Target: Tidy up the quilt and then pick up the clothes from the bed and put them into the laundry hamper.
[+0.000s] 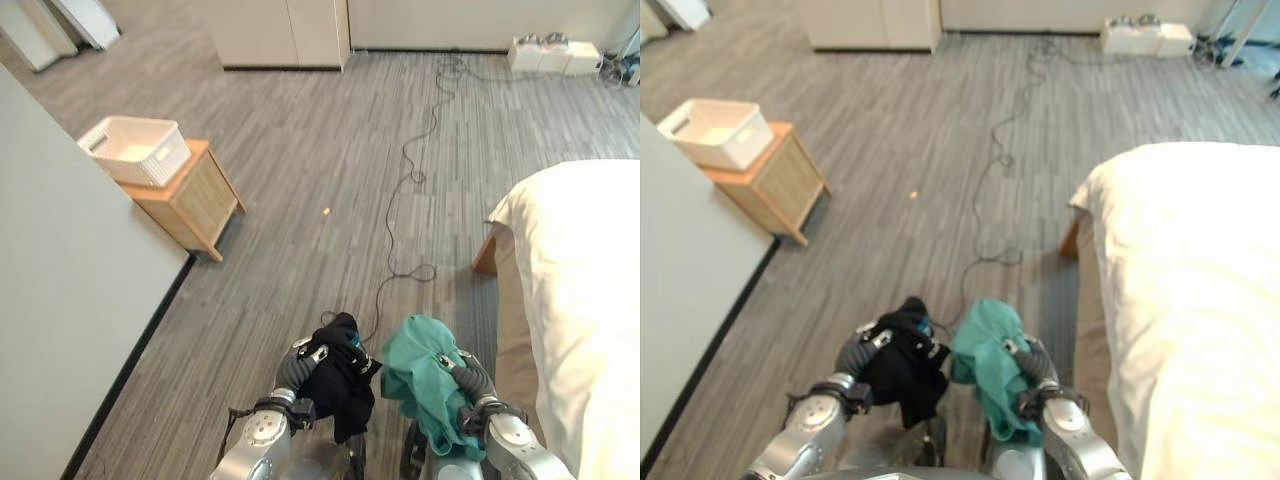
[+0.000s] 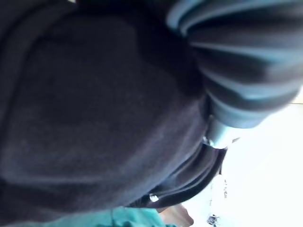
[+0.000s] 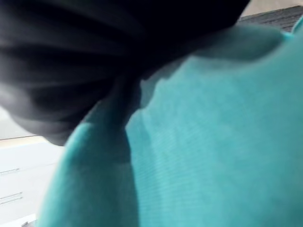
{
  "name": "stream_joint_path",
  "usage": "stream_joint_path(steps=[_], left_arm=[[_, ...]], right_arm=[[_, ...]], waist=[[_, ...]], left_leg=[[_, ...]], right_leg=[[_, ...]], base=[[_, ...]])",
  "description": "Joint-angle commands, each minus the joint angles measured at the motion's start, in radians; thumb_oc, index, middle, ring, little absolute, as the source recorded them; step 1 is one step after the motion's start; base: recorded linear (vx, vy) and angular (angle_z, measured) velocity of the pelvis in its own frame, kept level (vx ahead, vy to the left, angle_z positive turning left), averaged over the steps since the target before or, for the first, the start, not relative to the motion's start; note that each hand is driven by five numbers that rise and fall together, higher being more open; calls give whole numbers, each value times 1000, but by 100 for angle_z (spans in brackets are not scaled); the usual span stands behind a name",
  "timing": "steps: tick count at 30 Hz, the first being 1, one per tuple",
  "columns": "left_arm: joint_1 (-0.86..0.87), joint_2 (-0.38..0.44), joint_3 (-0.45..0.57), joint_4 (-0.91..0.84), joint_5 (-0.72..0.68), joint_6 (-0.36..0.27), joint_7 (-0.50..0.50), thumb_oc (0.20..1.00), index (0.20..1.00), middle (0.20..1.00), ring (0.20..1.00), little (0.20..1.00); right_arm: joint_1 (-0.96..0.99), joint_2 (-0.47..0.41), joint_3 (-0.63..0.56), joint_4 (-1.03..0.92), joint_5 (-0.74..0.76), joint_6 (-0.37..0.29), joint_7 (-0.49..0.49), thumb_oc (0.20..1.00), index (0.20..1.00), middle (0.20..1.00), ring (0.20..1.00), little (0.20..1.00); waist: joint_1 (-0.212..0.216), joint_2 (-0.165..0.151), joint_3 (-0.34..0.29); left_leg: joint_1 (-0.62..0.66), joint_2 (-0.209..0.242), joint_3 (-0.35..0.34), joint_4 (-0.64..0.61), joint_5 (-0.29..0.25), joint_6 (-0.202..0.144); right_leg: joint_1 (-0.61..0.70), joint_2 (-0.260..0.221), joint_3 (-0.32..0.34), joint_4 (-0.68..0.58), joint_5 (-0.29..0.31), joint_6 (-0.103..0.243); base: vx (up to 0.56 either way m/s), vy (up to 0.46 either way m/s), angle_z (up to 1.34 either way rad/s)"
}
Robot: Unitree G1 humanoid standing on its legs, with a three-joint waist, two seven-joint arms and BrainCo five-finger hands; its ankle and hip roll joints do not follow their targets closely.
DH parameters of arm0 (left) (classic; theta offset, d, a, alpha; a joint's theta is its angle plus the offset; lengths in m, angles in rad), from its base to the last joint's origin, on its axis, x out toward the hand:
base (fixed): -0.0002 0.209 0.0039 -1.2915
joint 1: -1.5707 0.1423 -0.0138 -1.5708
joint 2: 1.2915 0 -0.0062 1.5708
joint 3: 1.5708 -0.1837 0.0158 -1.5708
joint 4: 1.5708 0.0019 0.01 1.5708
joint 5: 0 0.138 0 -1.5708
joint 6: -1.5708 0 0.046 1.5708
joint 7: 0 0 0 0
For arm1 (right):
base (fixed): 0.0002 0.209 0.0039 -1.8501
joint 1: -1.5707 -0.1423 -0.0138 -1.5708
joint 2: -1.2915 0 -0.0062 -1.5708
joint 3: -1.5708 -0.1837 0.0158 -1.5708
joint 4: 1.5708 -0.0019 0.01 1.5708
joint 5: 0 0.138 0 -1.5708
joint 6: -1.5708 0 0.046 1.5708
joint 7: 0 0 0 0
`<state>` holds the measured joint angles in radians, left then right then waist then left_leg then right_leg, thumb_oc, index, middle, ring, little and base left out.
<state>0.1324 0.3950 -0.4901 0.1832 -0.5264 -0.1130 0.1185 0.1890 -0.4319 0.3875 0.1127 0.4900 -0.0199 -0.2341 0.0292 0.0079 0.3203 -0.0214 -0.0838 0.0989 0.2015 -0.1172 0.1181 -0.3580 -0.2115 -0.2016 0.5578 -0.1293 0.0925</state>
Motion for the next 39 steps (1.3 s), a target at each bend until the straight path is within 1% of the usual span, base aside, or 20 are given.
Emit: stream_joint_path(steps=[1,3,6,9,11,12,13,14,16,18,21,22,23,26,29,32,34,35,37,39], left_arm=[[-8,4,25,-57,31,-93,-35,200,200,200,200,200],[12,14,11,-30,46,-141,-50,200,200,200,200,200],[49,7,36,-11,53,-156,-68,200,200,200,200,200],[48,5,55,-18,44,-145,-99,200,200,200,200,200],[33,-1,65,-36,37,-111,-120,200,200,200,200,200],[15,-10,60,-29,44,-95,-118,200,200,200,200,200],[4,-17,52,-18,46,-92,-116,200,200,200,200,200],[-9,-28,43,-3,43,-94,-111,200,200,200,200,200],[-20,-34,34,6,38,-107,-104,200,200,200,200,200],[-18,-33,33,-9,37,-117,-91,200,200,200,200,200],[-6,-18,22,-37,46,-126,-89,200,200,200,200,200],[1,-9,4,-59,55,-134,-81,200,200,200,200,200],[4,-8,-2,-63,59,-141,-77,200,200,200,200,200],[12,-9,-14,-76,62,-172,-76,200,200,200,200,200],[11,-18,5,-68,47,-172,-103,200,200,200,200,200],[-2,-21,-5,-90,54,-155,-90,200,200,200,200,200],[-5,-11,-18,-108,30,-108,-76,200,200,200,200,200],[-7,-10,-20,-104,25,-98,-76,200,200,200,200,200],[-10,-14,-43,-61,23,-120,-65,200,200,200,200,200],[2,-11,-39,-69,13,-130,-69,200,200,200,200,200]], right_arm=[[-11,-32,-28,-57,36,-56,78,200,200,200,200,200],[25,-21,-40,-66,25,-87,86,200,200,200,200,200],[44,-15,-51,-80,41,-69,75,200,200,200,200,200],[41,-27,-52,-70,57,-87,77,200,200,200,200,200],[30,-50,-66,-60,74,-72,98,200,200,200,200,200],[14,-65,-69,-38,90,-63,111,200,200,200,200,200],[7,-72,-71,-19,97,-62,120,200,200,200,200,200],[-3,-75,-71,6,100,-69,133,200,200,200,200,200],[-4,-75,-72,21,88,-83,151,200,200,200,200,200],[8,-77,-73,3,72,-77,163,200,200,200,200,200],[41,-93,-76,-32,77,-73,157,200,200,200,200,200],[50,-107,-54,-43,89,-92,131,200,200,200,200,200],[49,-110,-45,-45,89,-98,125,200,200,200,200,200],[41,-116,-19,-49,52,-124,93,200,200,200,200,200],[22,-94,-10,-31,46,-121,87,200,200,200,200,200],[6,-75,10,-32,16,-114,128,200,200,200,200,200],[19,-57,24,-68,-36,-86,103,200,200,200,200,200],[21,-53,27,-73,-39,-80,94,200,200,200,200,200],[12,-28,44,-82,-36,-72,55,200,200,200,200,200],[19,-29,36,-105,-43,-58,50,200,200,200,200,200]], waist=[[-64,-42,-20],[-89,-40,-19],[-95,-39,-48],[-102,-27,-61],[-117,-15,-71],[-119,-27,-68],[-114,-31,-58],[-106,-32,-45],[-74,-41,-22],[-49,-42,-5],[-32,-29,8],[-10,-9,18],[-4,-5,20],[12,-2,25],[25,-16,-3],[51,-34,-40],[41,-25,-60],[37,-24,-63],[20,11,-69],[6,24,-57]], left_leg=[[88,-3,-99,-43,-113,-6],[130,16,-138,-30,-162,-19],[170,63,-143,22,-166,-64],[180,135,-116,109,-58,-99],[152,232,-75,323,138,-155],[82,259,-74,451,208,-173],[25,275,-69,522,223,-178],[-55,268,-63,570,210,-170],[-206,184,-32,578,158,-142],[-266,126,16,457,136,-128],[-280,124,54,198,227,-151],[-293,118,36,6,305,-171],[-298,121,33,-42,315,-174],[-300,135,60,-132,325,-178],[-258,144,108,-90,243,-154],[-248,90,90,-50,193,-94],[-185,36,85,-76,160,-32],[-174,28,82,-80,155,-24],[-107,26,54,-95,109,8],[-71,28,41,-92,93,8]], right_leg=[[95,11,-9,-425,279,65],[100,1,25,-509,304,87],[130,13,10,-459,262,81],[140,39,5,-412,215,52],[182,104,-8,-394,153,-5],[210,119,-9,-404,135,-35],[239,130,-7,-407,119,-53],[275,135,-13,-413,105,-66],[352,129,-18,-442,94,-64],[404,133,-21,-467,80,-50],[458,150,-24,-495,69,-35],[496,169,-9,-507,56,-25],[509,171,-6,-509,47,-22],[563,158,-12,-496,1,-10],[607,116,-28,-416,-66,25],[597,65,-41,-218,3,59],[509,28,-18,100,157,99],[483,23,-10,134,179,104],[332,-37,-25,271,169,61],[255,-39,-34,224,139,37]], base=[[677,-361,-3],[677,-397,10],[624,-367,66],[433,-264,31],[535,-387,10],[436,-347,14],[419,-292,2],[335,-182,-16],[301,-74,-4],[383,29,-5],[506,84,-23],[565,107,-21],[711,158,-31],[449,151,-46],[474,178,-52],[514,245,-22],[536,378,-20],[464,338,-4],[503,275,31],[386,75,55]])
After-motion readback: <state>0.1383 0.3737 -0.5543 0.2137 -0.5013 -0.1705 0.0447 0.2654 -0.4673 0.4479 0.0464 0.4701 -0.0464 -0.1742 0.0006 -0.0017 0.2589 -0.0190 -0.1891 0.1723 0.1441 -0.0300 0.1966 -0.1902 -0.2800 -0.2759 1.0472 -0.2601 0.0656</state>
